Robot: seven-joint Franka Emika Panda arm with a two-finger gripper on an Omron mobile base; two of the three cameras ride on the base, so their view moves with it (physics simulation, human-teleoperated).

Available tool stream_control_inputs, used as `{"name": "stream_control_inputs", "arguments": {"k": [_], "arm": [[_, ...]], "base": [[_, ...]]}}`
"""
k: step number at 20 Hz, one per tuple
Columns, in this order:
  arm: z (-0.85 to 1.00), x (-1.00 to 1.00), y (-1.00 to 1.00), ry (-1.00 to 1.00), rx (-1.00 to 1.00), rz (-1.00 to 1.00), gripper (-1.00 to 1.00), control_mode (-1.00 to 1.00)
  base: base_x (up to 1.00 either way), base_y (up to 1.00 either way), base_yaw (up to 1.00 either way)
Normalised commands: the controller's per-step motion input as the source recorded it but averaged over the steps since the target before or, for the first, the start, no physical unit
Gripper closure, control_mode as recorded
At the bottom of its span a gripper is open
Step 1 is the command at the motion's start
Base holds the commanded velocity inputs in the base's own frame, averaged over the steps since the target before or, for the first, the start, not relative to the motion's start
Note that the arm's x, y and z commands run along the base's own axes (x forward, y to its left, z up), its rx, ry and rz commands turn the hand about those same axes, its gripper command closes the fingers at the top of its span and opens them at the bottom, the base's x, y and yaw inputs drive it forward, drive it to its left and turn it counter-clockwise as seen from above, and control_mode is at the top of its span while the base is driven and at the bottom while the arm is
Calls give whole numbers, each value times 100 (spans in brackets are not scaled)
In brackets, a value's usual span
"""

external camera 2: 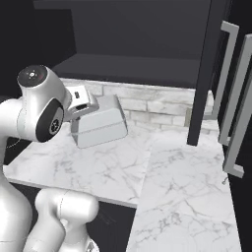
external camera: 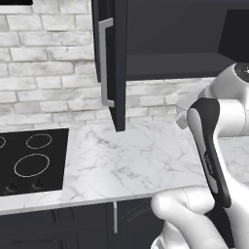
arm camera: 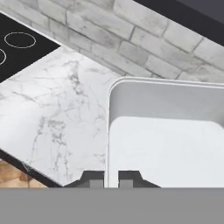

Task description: Retrieve the tupperware and aluminum foil from the cabinet and place them on the dining counter near the plate with cucumber and broccoli to prepare for storing leftovers.

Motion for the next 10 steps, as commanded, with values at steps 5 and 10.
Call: {"name": "stream_control_inputs", "arguments": {"k": [5,10], "arm": [[0,0,0,0,0,0,100,100],[0,0,0,0,0,0,100,100]], "base": [[-100,-1,3],[-85,69,33]]}}
